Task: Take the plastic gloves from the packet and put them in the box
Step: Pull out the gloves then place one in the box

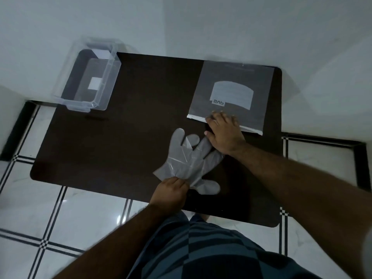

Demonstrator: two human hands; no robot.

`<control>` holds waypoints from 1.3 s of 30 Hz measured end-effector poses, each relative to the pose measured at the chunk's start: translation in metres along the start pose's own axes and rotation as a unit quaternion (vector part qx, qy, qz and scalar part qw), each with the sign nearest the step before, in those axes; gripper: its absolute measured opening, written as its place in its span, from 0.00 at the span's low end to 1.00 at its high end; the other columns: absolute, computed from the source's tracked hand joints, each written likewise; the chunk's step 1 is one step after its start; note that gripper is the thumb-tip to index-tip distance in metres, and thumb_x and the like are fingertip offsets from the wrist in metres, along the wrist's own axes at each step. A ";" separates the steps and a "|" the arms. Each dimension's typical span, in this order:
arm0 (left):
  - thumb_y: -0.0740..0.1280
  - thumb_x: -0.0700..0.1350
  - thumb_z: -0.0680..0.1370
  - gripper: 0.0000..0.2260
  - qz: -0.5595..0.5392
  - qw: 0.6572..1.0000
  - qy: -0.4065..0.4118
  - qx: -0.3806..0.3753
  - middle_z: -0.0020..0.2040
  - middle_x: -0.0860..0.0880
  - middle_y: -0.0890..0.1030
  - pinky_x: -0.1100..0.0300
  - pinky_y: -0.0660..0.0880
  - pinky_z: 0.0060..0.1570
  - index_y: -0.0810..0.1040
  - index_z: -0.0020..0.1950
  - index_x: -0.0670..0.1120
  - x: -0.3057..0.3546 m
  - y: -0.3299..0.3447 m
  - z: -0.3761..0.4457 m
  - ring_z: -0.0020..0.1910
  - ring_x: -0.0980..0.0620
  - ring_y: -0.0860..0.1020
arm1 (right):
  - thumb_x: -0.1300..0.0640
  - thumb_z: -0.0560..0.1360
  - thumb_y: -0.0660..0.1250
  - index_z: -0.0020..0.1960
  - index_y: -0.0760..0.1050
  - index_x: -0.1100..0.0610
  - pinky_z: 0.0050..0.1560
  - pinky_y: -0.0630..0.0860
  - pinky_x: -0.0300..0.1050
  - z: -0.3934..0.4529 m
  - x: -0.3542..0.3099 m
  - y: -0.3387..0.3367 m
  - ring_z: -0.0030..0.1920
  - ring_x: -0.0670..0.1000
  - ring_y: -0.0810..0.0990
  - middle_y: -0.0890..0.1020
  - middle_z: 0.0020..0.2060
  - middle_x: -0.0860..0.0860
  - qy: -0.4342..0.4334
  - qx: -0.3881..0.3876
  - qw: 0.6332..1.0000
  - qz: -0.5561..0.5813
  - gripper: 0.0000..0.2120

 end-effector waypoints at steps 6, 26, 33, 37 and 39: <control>0.68 0.53 0.77 0.11 -0.025 0.998 -0.039 -0.043 0.45 0.48 0.84 0.51 0.80 0.42 0.84 0.50 0.46 0.000 0.001 -0.002 0.43 0.46 0.81 | 0.42 0.85 0.59 0.82 0.64 0.53 0.81 0.57 0.70 -0.017 -0.030 -0.002 0.83 0.63 0.59 0.64 0.83 0.57 -0.011 0.016 1.000 0.004 0.29; 0.54 0.64 0.86 0.29 0.011 0.980 -0.110 -0.167 0.85 0.49 0.64 0.49 0.50 0.82 0.64 0.84 0.52 -0.064 -0.017 -0.034 0.83 0.49 0.62 | 0.43 0.84 0.61 0.73 0.76 0.51 0.80 0.57 0.70 -0.029 -0.058 -0.008 0.78 0.61 0.67 0.72 0.76 0.57 -0.028 0.021 0.992 -0.119 0.22; 0.52 0.64 0.84 0.30 0.023 0.980 -0.106 -0.164 0.83 0.48 0.68 0.47 0.55 0.82 0.68 0.82 0.51 -0.065 -0.013 -0.033 0.81 0.49 0.66 | 0.42 0.85 0.55 0.79 0.70 0.52 0.82 0.53 0.69 -0.028 -0.068 -0.001 0.82 0.59 0.64 0.69 0.81 0.55 -0.119 0.009 0.983 -0.142 0.26; 0.53 0.64 0.85 0.30 0.022 0.981 -0.094 -0.169 0.83 0.48 0.68 0.45 0.55 0.82 0.68 0.82 0.51 -0.068 -0.010 -0.036 0.81 0.48 0.65 | 0.37 0.86 0.46 0.86 0.55 0.50 0.83 0.42 0.67 -0.029 -0.067 0.018 0.86 0.58 0.52 0.58 0.86 0.54 -0.172 -0.059 0.969 -0.167 0.32; 0.54 0.64 0.85 0.29 0.027 0.983 -0.083 -0.162 0.82 0.48 0.68 0.45 0.55 0.82 0.68 0.82 0.51 -0.069 -0.011 -0.037 0.81 0.48 0.66 | 0.35 0.86 0.43 0.87 0.50 0.49 0.82 0.38 0.68 -0.025 -0.060 0.019 0.86 0.57 0.47 0.54 0.87 0.53 -0.161 -0.071 0.969 -0.175 0.33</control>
Point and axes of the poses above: each hand's wrist, its own z-axis towards the middle knuckle, its own y-axis out of the palm, x = y × z, the point moved 6 cm from there along z, towards the middle knuckle
